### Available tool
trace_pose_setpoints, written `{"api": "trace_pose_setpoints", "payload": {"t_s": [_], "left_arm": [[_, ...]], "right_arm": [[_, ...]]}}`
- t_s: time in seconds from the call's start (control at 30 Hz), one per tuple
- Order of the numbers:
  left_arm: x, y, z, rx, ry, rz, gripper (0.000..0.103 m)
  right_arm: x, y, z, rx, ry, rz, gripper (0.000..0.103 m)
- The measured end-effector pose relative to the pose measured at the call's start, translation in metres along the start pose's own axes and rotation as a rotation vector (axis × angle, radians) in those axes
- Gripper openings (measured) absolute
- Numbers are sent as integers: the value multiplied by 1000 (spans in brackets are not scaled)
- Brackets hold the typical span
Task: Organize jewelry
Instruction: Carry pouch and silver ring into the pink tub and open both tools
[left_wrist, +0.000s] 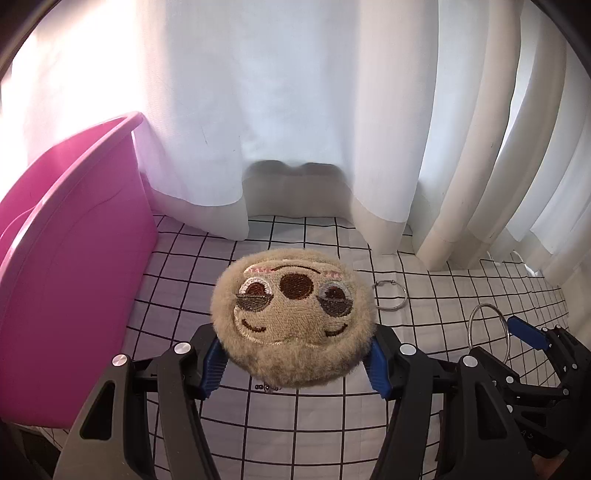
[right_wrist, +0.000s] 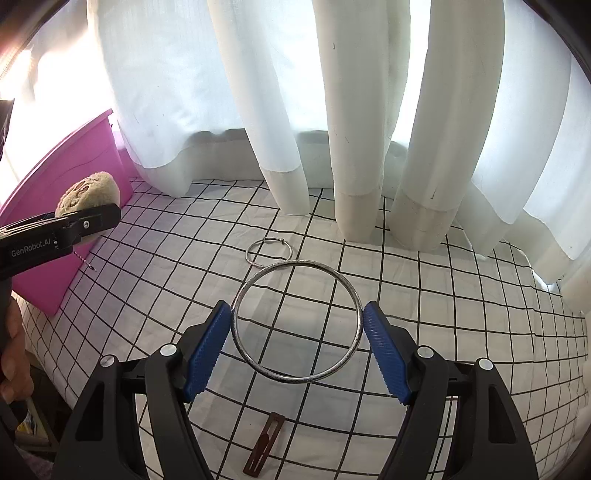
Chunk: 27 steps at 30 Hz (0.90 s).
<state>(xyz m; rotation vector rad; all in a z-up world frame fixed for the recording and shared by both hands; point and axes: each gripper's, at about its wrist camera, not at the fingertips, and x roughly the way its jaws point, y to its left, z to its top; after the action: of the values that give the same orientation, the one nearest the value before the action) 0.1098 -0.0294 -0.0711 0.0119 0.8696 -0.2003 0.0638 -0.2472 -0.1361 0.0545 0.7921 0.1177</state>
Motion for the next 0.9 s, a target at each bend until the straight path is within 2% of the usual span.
{"api": "trace_pose_setpoints", "payload": {"t_s": [0.3,0.5,0.7,0.9], "left_arm": [[-95,10,3,-72,-126,82,60],[-157,33,10,-125,-224,165,60],[-197,83,20,-172,-284,257,60],[-212,157,29,-221,-289,325,60]], "right_arm": [[-51,19,30,-98,-108,98,71],[-77,54,64,-176,-183,202,71],[-93,111,102,-257,-238,302,71],[-95,180,140,-299,-273,377,71]]}}
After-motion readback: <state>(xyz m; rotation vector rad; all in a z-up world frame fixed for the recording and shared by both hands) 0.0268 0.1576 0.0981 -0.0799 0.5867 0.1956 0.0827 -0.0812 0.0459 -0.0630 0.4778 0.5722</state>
